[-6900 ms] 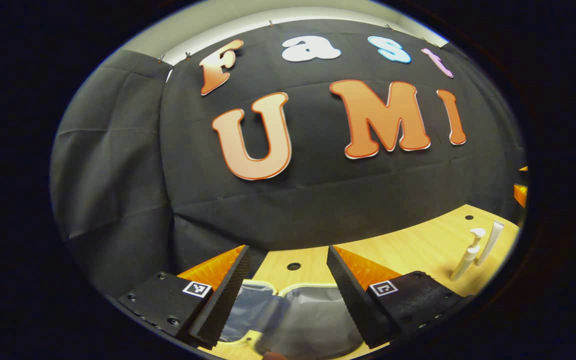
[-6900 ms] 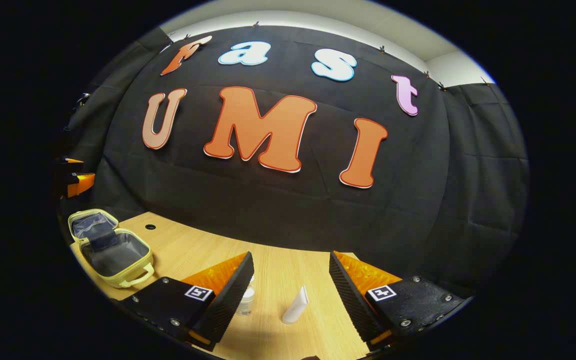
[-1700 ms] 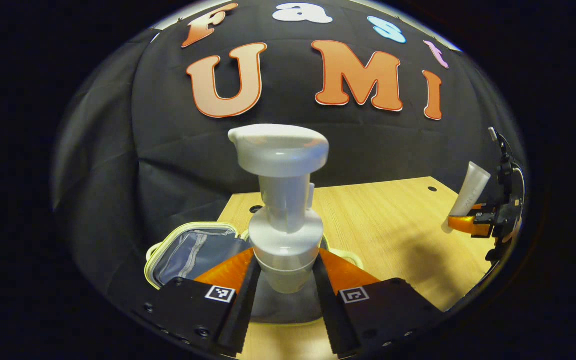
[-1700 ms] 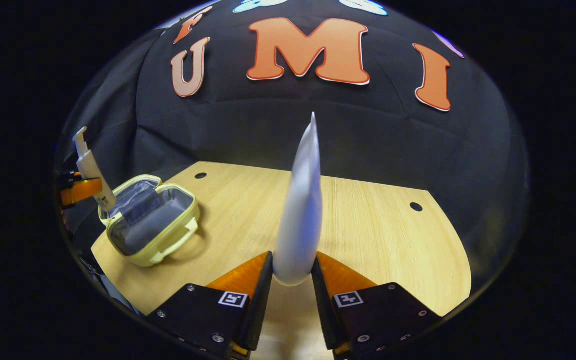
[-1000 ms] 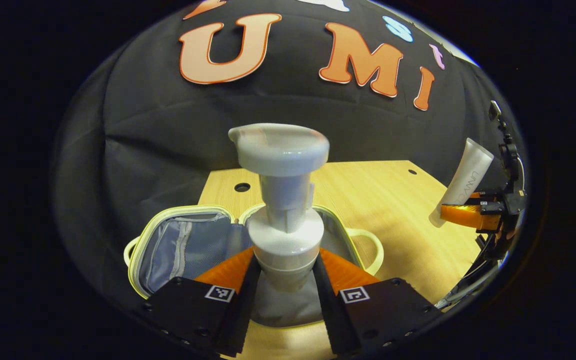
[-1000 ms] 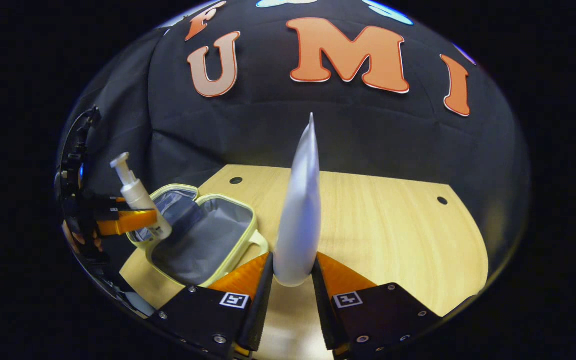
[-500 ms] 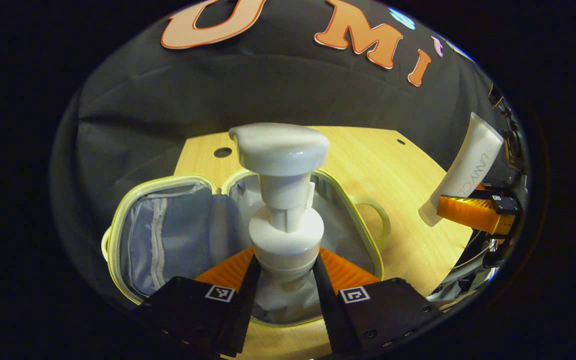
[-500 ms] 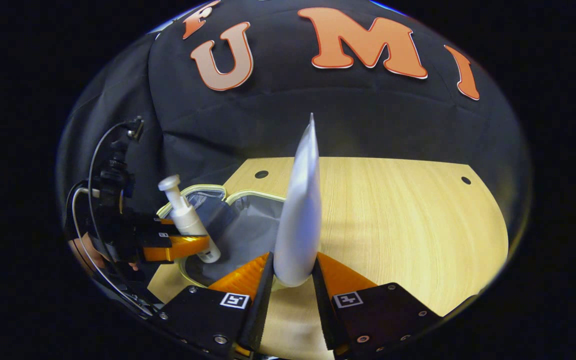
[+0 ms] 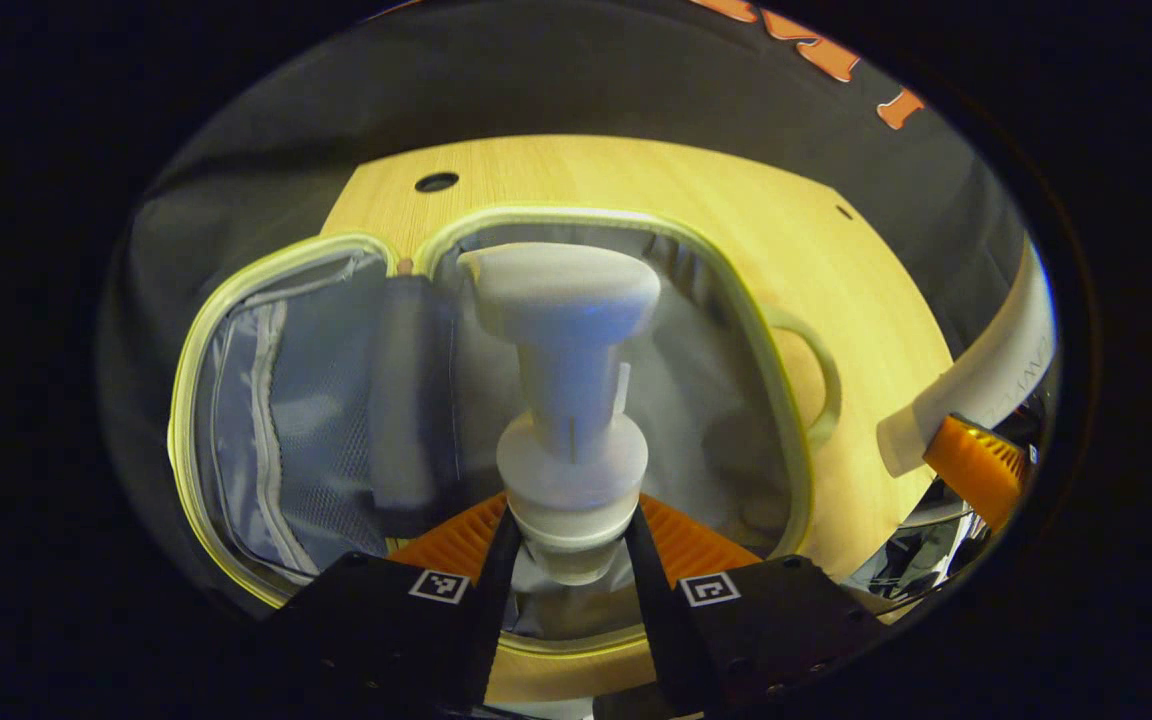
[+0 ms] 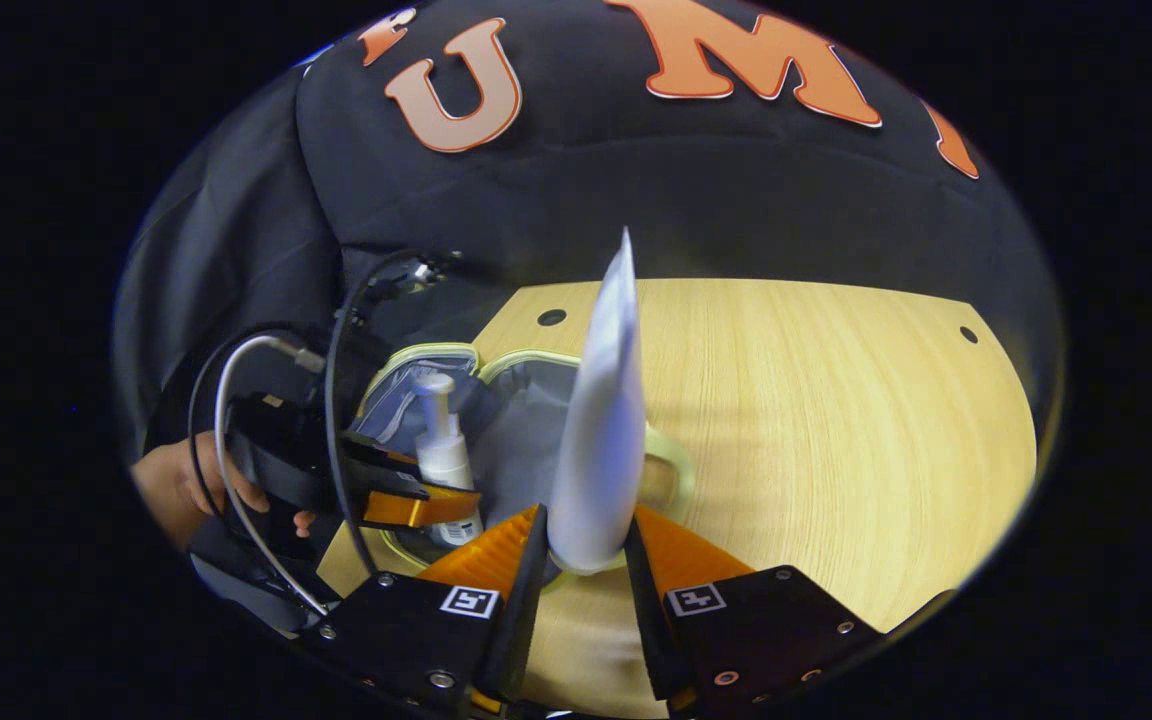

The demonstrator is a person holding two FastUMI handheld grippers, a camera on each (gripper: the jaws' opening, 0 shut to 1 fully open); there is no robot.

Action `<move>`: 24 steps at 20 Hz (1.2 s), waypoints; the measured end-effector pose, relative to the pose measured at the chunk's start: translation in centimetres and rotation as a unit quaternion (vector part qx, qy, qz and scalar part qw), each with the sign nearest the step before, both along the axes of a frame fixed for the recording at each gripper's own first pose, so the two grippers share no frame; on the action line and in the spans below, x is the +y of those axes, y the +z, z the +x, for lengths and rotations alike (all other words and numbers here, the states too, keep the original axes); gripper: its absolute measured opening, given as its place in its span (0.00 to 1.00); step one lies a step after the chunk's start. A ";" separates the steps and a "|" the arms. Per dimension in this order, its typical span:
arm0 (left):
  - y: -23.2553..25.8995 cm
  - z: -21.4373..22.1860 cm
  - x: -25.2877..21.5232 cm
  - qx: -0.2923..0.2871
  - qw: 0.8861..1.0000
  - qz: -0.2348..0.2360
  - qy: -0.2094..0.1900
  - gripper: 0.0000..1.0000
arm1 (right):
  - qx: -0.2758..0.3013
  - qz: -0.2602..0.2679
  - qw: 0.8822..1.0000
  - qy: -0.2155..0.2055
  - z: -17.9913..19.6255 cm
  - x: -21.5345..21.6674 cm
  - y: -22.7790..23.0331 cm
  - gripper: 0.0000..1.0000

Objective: First open the suitcase, pack the skin care products into it, and then close the suitcase.

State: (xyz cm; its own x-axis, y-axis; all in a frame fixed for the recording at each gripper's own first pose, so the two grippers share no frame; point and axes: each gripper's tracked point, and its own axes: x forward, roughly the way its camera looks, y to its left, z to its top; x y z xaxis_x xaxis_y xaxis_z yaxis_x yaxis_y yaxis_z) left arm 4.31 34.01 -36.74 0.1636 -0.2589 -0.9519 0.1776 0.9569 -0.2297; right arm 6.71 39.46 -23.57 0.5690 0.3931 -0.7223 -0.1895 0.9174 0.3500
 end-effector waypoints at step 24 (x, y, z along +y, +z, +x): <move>6.0 1.5 7.9 -0.129 0.982 0.103 0.096 0.81 | 0.132 0.083 0.987 0.042 -0.9 0.8 -2.3 0.47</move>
State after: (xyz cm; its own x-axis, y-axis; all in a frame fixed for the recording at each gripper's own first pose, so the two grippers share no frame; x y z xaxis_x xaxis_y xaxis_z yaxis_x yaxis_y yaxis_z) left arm 5.85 41.86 -30.70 0.4323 -0.0062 -0.9017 0.0167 0.9999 0.0011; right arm 5.83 40.24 -25.84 0.3294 0.5559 -0.7632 -0.1439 0.8284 0.5413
